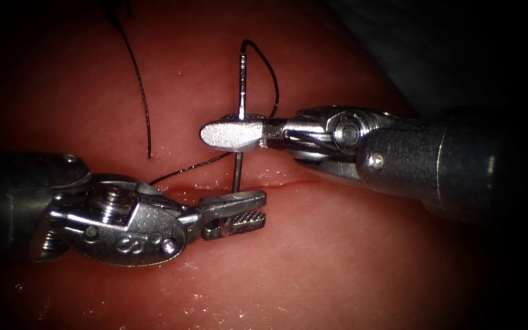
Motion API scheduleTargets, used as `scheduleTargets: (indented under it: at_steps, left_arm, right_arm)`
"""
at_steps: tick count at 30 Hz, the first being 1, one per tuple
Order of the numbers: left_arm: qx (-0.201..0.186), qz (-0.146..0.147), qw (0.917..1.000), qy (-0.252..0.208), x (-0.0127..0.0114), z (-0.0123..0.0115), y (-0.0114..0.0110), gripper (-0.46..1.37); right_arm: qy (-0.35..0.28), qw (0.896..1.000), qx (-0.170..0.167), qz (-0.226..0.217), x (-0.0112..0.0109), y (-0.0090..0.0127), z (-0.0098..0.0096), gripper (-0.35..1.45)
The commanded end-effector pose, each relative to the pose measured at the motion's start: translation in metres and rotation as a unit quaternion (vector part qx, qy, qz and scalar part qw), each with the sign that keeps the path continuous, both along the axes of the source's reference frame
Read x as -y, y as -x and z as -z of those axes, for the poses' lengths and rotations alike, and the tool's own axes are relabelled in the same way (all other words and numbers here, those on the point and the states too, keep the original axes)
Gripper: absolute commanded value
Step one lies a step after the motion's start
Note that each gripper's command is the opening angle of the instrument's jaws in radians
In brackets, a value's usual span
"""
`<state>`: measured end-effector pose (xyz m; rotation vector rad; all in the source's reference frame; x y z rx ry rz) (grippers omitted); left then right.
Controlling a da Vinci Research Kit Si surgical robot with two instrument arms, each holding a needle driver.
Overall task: Wound Closure
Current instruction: Hand over the needle from the left to the right gripper
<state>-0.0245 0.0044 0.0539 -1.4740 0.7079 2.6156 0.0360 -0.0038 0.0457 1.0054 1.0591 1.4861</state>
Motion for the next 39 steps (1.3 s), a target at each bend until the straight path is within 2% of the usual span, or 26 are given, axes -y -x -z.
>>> scheduleTargets:
  at_steps: [1, 5, 8, 11, 13, 16, 17, 20, 26, 33, 39]
  left_arm:
    - [-0.001, -0.002, 1.0, 0.0, 0.0, 0.0, 0.0001, -0.35]
    - [0.0, -0.002, 1.0, 0.0, 0.0, 0.0, 0.0001, -0.35]
    - [0.001, -0.003, 1.0, 0.0, -0.0002, -0.0001, 0.0001, -0.35]
    - [0.009, 0.003, 0.9999, -0.008, -0.0002, -0.0001, 0.0001, 0.33]
    - [0.022, 0.014, 0.9995, -0.019, -0.0002, -0.0001, 0.0002, 0.62]
    - [0.034, 0.024, 0.9983, -0.041, -0.0002, -0.0001, 0.0002, 0.87]
    - [0.043, 0.031, 0.9969, -0.058, -0.0002, 0.0, 0.0001, 1.01]
    - [0.048, 0.035, 0.9959, -0.067, -0.0002, 0.0, 0.0001, 1.13]
    - [0.057, 0.042, 0.9939, -0.085, 0.0001, 0.0001, 0.0, 1.21]
    - [0.059, 0.038, 0.9927, -0.098, 0.0003, 0.0003, -0.001, 1.12]
    - [0.063, 0.041, 0.9898, -0.121, 0.0005, 0.0002, -0.003, 0.99]
  right_arm:
    - [-0.001, 1.0, 0.007, 0.003, -0.0001, 0.0, 0.0, -0.35]
    - [-0.012, 0.999, 0.045, 0.026, -0.0003, 0.0001, 0.0, -0.35]
    - [-0.012, 0.998, 0.051, 0.023, -0.0005, 0.0002, -0.0001, -0.35]
    - [-0.011, 0.998, 0.052, 0.02, -0.0008, 0.0003, -0.0002, -0.35]
    - [-0.011, 0.998, 0.053, 0.019, -0.0009, 0.0003, -0.0002, -0.35]
    - [-0.011, 0.998, 0.056, 0.018, -0.001, 0.0003, -0.0003, -0.35]
    - [-0.01, 0.998, 0.056, 0.015, -0.001, 0.0003, -0.0003, -0.35]
    - [-0.009, 0.998, 0.057, 0.009, -0.0012, 0.0003, -0.0003, -0.35]
    - [0.002, 0.998, 0.056, 0.002, -0.0017, 0.0006, -0.0002, -0.35]
    - [0.042, 0.998, 0.047, 0.001, -0.0023, 0.0008, -0.0004, -0.35]
    - [0.083, 0.996, 0.038, 0.004, -0.003, 0.0013, -0.0005, -0.35]
